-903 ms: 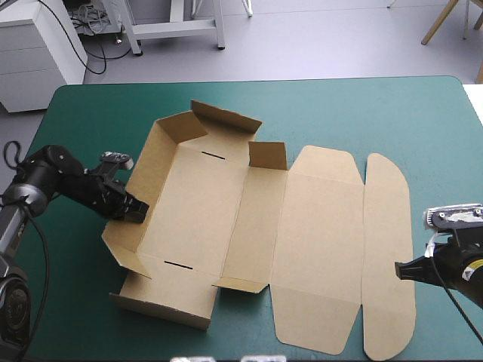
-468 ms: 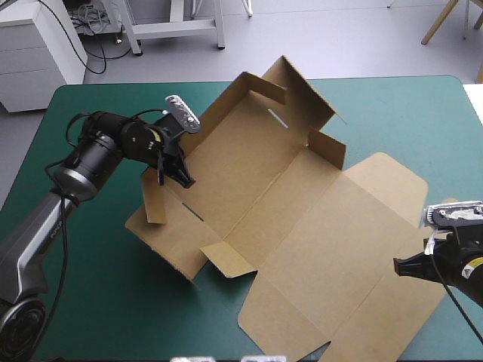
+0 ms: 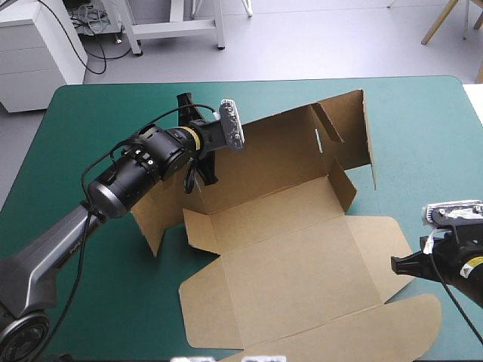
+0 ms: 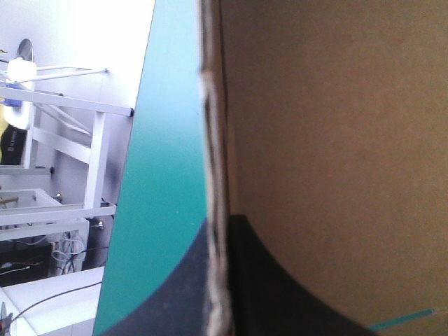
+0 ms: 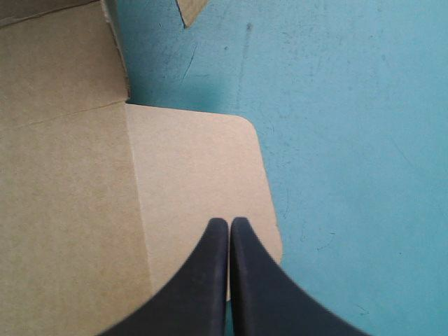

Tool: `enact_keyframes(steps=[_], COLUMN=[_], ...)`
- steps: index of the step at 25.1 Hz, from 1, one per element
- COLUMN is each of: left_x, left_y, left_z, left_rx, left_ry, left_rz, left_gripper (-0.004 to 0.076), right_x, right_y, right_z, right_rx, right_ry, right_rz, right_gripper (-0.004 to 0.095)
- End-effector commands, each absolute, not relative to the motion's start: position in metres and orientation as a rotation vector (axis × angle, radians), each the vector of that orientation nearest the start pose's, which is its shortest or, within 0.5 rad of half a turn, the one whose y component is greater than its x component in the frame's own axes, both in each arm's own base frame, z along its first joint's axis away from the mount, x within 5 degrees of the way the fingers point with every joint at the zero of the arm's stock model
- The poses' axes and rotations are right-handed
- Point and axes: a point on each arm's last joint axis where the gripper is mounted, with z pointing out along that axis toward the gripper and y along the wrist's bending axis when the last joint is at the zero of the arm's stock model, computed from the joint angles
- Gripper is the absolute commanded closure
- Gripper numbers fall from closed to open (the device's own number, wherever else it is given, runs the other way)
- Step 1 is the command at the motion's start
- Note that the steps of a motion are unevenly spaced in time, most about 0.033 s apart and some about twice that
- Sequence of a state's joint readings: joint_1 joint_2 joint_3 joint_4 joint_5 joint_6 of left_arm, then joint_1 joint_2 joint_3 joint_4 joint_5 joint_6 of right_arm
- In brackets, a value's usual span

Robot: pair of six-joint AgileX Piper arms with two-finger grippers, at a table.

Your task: Fold the box

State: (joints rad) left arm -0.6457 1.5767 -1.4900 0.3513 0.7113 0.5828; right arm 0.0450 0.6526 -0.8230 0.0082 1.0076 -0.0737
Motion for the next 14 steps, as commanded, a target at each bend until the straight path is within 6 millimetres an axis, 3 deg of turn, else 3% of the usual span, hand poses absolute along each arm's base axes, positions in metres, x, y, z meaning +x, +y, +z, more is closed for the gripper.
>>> enact_keyframes(steps=[1,8,14], left_x=[0.294,0.289,0.258], left_y=[-0.199,-0.201,-0.215], left_z=[0.4,0.373,0.363], left_rx=[1.379,1.49,1.458], left_ry=[1.575,1.555,1.382], left_rz=[0.397,0.495,0.691], left_gripper=[0.0734,0.0734,0.0734], right_x=[0.105,0.107,0.109], right_y=[0.005,0.006,0.009], right_z=[0.36,0.362,0.364], right_rx=[-0.126,-0.118,-0.105], right_ry=[2.23,2.193,2.167], right_rz=[-0.009,0.01,0.064], right_gripper=[0.0922,0.0922,0.0922])
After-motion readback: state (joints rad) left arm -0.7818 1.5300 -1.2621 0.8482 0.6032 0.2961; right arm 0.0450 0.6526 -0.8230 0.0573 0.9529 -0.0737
